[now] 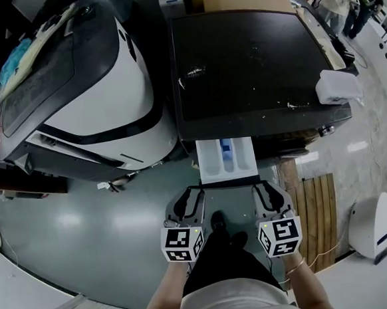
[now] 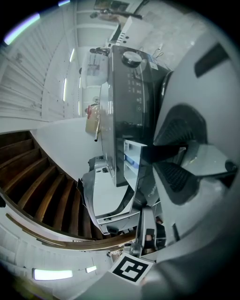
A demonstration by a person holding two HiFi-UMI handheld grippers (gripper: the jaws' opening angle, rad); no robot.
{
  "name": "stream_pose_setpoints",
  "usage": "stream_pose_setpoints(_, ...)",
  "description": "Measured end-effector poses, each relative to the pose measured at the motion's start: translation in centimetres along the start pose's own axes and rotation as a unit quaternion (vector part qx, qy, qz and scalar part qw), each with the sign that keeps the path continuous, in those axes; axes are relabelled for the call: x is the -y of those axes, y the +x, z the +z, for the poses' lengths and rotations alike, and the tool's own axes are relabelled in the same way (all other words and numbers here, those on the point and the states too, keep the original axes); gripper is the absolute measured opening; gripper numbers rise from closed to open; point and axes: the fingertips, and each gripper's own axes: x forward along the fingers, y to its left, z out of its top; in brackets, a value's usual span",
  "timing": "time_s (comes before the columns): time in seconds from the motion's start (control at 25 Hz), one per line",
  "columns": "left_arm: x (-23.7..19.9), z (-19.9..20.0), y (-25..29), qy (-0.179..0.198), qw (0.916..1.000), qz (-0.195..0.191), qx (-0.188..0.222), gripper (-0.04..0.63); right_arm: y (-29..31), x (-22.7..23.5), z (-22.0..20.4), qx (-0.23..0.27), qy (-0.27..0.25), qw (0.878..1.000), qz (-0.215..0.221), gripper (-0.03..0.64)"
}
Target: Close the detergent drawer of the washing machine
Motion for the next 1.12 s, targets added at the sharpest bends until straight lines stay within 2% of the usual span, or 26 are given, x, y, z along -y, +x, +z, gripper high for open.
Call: stream_pose_setpoints(1.12,-1.5,2.0,3.1,-0.006,0.9999,0.011,-0.007,0.126,3.2,1.2,2.2,0.012,0.003,1.000,-0.014,0.104)
